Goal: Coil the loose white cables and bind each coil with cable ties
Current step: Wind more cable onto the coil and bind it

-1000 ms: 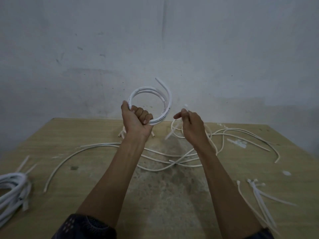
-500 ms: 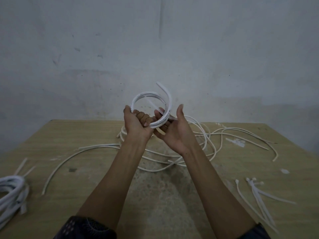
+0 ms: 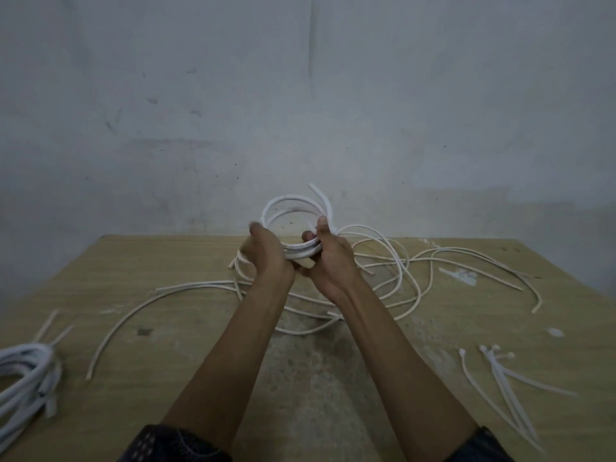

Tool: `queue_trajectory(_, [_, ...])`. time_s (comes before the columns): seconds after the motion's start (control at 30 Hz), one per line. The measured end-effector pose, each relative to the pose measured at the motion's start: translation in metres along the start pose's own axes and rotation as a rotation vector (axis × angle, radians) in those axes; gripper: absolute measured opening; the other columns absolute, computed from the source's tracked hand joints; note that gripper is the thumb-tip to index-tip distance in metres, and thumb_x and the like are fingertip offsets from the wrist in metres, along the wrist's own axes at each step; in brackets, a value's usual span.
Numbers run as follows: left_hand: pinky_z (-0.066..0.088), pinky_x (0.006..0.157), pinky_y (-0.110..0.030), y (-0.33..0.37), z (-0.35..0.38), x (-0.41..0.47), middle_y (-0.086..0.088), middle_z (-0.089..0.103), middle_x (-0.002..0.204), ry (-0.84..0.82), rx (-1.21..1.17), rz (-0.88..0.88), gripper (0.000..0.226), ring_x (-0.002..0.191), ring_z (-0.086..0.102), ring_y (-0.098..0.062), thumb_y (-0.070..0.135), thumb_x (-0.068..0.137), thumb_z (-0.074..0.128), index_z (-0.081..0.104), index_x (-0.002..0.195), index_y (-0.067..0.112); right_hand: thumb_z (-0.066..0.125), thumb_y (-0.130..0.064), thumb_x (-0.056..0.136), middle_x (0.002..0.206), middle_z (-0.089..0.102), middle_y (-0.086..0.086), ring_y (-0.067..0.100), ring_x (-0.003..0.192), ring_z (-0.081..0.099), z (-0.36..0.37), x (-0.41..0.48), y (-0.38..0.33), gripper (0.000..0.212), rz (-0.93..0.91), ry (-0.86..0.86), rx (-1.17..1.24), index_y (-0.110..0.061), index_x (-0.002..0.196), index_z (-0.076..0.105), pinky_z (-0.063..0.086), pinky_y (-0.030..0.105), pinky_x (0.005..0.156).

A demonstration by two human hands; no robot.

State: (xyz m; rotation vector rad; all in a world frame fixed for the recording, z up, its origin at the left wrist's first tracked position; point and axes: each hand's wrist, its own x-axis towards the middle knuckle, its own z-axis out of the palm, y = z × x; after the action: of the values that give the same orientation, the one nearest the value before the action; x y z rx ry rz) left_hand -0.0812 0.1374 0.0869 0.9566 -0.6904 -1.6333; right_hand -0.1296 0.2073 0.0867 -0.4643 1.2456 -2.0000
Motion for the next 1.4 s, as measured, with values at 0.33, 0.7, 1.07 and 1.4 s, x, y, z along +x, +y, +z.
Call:
queue_trajectory(0.33, [0.046,0.066,-0.034,-0.003,-0.025,-0.008,0.0,0.071,0.091,-0.676,1.084,1.006,0.08,0.089,0.068,-0.026,0.083,0.084,0.011,0.054,0.116,0.023,0.053,-0.029,0.102,0.087,0.063,0.011,0.025,0.092,0.064,0.004,-0.01,-0.012,0.022,0.136,0.014,0.193,-0.009,0.102,0.062,0.053,0.04,0.089])
queue_trajectory(0.7, [0.055,0.067,-0.036,0.034,-0.032,-0.003,0.006,0.071,0.092,-0.969,1.012,1.044,0.04,0.079,0.068,-0.007,0.049,0.099,0.046,0.053,0.13,0.025,0.041,-0.043,0.105,0.097,0.066,0.006,0.022,0.099,0.062,0.012,-0.033,-0.044,0.038,0.334,-0.112,0.101,-0.015,0.096,0.065,0.046,0.034,0.082])
queue_trajectory(1.07, [0.046,0.056,-0.029,0.04,-0.037,0.016,0.004,0.061,0.067,-0.703,0.905,1.161,0.032,0.054,0.057,-0.007,0.026,0.107,0.033,0.057,0.094,0.009,0.046,-0.039,0.104,0.071,0.074,0.004,0.029,0.077,0.072,0.003,-0.023,-0.025,0.04,-0.448,-0.267,-0.945,-0.017,0.083,0.073,0.059,0.046,0.081])
queue_trajectory(1.4, [0.029,0.047,-0.021,0.022,-0.045,0.025,-0.003,0.043,0.051,-0.855,0.743,0.619,0.041,0.038,0.039,-0.011,0.025,0.108,0.036,0.053,0.08,0.001,0.089,-0.029,0.073,0.069,0.072,0.002,0.01,0.055,0.066,-0.026,-0.009,-0.044,0.025,-0.63,-0.203,-0.954,-0.014,0.088,0.075,0.055,0.027,0.053])
